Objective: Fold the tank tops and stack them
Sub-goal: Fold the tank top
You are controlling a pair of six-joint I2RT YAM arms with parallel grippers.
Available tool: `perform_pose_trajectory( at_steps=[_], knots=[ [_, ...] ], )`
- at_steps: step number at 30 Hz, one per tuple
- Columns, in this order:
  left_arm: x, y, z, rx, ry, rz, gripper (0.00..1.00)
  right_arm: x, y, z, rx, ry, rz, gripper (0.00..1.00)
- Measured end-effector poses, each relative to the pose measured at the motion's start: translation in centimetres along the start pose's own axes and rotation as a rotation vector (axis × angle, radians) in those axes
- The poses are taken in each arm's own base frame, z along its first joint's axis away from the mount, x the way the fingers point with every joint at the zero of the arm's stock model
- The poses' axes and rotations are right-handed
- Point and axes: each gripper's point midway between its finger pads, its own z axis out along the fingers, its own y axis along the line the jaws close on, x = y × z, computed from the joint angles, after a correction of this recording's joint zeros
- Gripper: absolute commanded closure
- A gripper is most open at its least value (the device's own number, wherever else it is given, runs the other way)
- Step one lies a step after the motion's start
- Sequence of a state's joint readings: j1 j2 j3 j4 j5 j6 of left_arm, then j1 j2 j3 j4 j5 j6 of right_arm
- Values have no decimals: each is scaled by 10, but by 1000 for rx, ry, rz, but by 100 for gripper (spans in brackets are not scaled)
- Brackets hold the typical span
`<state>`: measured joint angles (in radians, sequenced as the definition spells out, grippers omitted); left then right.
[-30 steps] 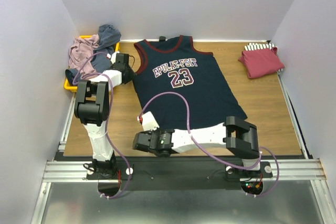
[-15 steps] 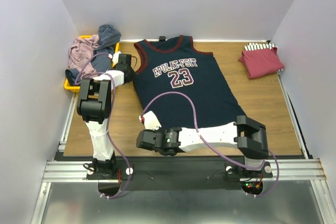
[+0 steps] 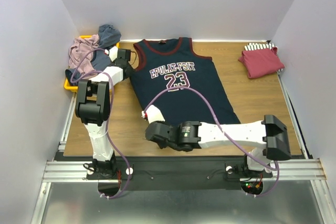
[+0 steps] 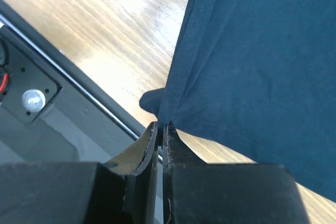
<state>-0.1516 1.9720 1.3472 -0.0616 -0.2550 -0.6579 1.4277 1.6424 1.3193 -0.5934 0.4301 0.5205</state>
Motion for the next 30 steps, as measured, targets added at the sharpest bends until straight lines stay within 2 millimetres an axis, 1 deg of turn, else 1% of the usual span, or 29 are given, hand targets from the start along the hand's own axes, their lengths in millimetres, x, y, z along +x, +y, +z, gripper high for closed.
perform_pose_trajectory(
  at_steps=[3,6,8,10,12,15,18,20,23,27,28,29,30],
  knots=[
    [-11,-4,-8,8,-22,-5,100,-1,-2,-9,-28,-7,-14,99],
    [-15,-6,-13,10,-32,-5,100,4,2,-8,-63,12,-32,99],
    [-14,-5,-13,9,-31,-3,100,11,9,-2,-90,36,-41,100],
    [-13,-3,-13,2,-25,1,100,16,22,6,-142,60,-42,100],
    [-13,-1,-13,-6,-23,7,100,25,42,20,-216,90,-43,100],
    [-12,5,-13,-24,-14,17,100,42,61,42,-280,143,-48,99],
    [-12,7,-14,-37,-4,28,100,48,68,48,-310,159,-49,99],
    [-15,3,-13,-37,-3,31,100,42,69,48,-324,138,-37,99],
    [-24,-7,-11,-25,-17,30,100,29,54,41,-322,95,11,99],
    [-32,-36,-10,16,-44,37,100,16,6,24,-256,33,102,99],
    [-30,-48,-9,33,-48,45,100,11,-11,17,-234,5,136,99],
    [-29,-56,-8,44,-50,50,100,10,-19,14,-222,-8,154,99],
    [-27,-69,-9,62,-51,60,100,11,-26,12,-210,-17,172,99]
  ],
)
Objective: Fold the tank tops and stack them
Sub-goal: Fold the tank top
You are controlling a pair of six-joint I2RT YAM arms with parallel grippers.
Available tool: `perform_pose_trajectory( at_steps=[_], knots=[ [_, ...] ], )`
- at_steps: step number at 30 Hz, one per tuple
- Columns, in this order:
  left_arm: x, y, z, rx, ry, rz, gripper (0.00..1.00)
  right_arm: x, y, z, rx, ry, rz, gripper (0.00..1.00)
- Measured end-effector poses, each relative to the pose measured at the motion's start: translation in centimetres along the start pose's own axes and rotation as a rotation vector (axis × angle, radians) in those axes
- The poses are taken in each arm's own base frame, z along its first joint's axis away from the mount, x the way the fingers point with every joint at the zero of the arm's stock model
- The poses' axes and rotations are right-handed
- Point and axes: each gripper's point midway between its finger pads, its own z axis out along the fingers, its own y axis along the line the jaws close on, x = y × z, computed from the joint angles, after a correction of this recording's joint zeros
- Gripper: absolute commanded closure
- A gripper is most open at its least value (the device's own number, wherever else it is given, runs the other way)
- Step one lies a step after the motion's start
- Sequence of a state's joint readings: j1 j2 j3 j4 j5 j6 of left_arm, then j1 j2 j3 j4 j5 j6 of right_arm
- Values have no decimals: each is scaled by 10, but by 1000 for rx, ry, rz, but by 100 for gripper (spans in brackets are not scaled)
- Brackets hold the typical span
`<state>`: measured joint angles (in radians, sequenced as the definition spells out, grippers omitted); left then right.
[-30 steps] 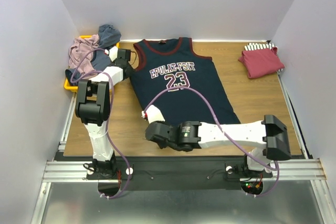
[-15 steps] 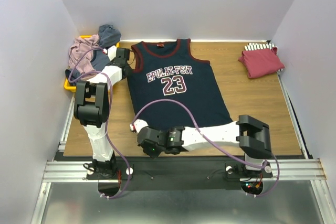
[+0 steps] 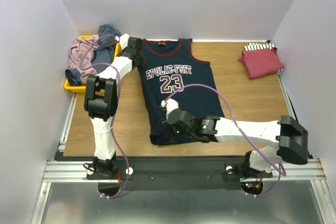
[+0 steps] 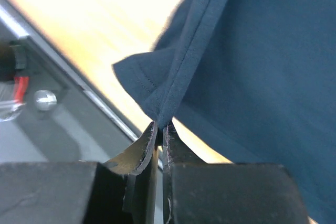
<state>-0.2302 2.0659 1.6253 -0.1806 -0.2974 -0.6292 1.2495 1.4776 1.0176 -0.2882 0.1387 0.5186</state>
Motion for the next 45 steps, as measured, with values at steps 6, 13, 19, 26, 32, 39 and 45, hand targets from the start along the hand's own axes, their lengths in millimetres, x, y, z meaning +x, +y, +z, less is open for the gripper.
perform_pose_trajectory(
  at_steps=[6,13,19,26,32,39,45],
  knots=[
    [18,-76,2,107,3,52,100,20,-52,-16,113,-30,93,99],
    [67,-129,11,171,52,104,100,47,-89,-28,229,-42,182,99],
    [90,-131,25,163,90,116,100,59,-109,-35,299,-69,259,99],
    [99,-138,22,177,108,123,100,70,-122,-40,342,-83,313,93],
    [104,-146,22,199,107,131,67,82,-129,-45,371,-69,355,52],
    [96,-151,25,233,87,136,52,76,-130,-60,393,-75,375,40],
    [87,-146,8,252,93,127,56,53,-124,-57,426,-87,358,45]
  ],
)
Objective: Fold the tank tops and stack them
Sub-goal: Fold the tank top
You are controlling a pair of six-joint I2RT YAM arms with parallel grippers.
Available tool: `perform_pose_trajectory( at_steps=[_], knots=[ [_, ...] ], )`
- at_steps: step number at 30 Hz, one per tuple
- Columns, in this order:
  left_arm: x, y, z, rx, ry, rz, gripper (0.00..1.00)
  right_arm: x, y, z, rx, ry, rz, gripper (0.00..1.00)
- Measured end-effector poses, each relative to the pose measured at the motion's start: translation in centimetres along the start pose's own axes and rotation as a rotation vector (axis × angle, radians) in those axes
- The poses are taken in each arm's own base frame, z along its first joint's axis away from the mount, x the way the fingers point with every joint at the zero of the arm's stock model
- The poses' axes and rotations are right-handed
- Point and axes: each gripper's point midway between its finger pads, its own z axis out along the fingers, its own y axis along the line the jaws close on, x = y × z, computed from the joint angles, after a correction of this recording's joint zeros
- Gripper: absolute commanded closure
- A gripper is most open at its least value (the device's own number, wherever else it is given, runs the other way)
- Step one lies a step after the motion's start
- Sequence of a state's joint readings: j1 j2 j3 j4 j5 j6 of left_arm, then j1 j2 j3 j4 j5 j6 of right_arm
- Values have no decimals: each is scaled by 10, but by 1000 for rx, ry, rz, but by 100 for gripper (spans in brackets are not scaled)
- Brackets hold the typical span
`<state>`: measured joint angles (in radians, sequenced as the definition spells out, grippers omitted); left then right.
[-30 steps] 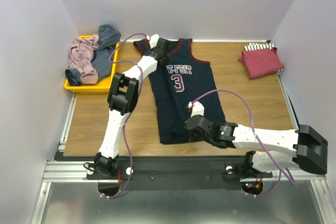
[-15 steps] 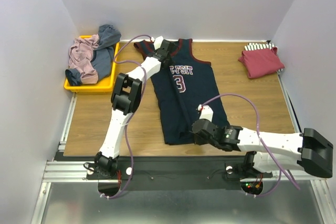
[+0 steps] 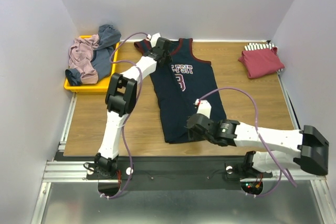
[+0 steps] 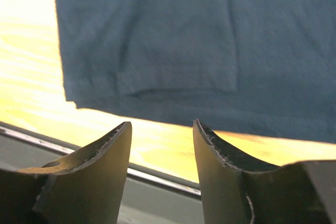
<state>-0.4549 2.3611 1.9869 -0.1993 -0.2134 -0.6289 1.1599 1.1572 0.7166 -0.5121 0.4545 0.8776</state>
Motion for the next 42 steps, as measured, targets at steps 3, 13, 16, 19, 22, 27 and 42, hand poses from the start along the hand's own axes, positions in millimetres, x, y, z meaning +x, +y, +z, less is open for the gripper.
perform_pose_trajectory(
  at_steps=[3,13,16,19,22,27,42],
  knots=[
    [-19,-3,-25,27,-28,-18,59,-9,15,9,20,3,-34,45],
    [-66,-25,-37,146,-87,-33,58,-9,-1,29,126,-17,-71,44],
    [-53,-25,-15,157,-56,-10,58,-10,-22,31,179,-34,-41,49],
    [-29,-17,7,136,-13,10,58,-11,-39,33,225,-46,-14,51],
    [-9,-6,23,102,22,25,58,-12,-43,35,246,-52,0,51],
    [8,3,32,50,43,52,56,-12,-47,38,263,-50,9,51],
    [19,3,25,-13,-8,83,55,-6,-50,50,151,-6,94,56]
  ],
)
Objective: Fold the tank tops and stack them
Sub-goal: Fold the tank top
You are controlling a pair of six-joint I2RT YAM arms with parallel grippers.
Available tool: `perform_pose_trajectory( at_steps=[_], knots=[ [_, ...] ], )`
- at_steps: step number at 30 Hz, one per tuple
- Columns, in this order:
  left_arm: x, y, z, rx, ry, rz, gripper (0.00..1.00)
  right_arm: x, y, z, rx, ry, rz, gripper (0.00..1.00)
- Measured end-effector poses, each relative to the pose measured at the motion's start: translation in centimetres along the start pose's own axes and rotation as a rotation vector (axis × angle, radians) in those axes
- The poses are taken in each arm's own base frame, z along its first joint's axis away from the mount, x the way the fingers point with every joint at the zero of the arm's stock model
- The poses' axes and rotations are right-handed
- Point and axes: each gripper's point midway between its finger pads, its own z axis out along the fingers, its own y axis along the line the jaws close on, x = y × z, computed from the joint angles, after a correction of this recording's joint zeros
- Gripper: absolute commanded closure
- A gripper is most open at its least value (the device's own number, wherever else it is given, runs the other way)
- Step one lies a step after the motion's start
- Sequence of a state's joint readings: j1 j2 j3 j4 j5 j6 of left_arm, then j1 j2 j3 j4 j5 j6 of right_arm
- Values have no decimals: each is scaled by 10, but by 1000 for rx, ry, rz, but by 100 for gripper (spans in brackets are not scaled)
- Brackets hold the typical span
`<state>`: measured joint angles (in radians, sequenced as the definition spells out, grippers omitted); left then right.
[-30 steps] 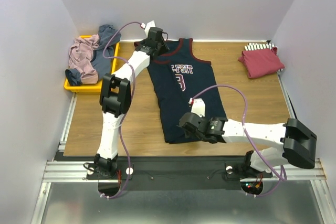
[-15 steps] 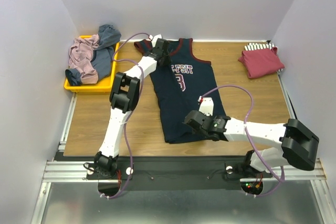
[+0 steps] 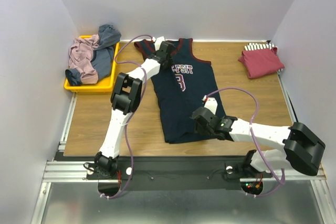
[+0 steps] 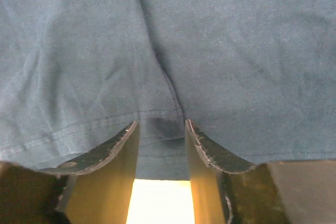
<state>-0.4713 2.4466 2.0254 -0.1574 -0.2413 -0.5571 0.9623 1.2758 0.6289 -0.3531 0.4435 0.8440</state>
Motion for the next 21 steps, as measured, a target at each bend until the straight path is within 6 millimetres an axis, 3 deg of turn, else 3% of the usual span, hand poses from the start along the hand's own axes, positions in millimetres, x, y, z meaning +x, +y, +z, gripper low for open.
perform_pose_trajectory(
  at_steps=[15,21],
  knots=[
    [5,-12,-7,-8,-16,27,54,13,-4,3,-25,37,13,57],
    [6,-12,-9,-18,-20,33,60,11,-4,2,-30,31,25,60]
  ],
)
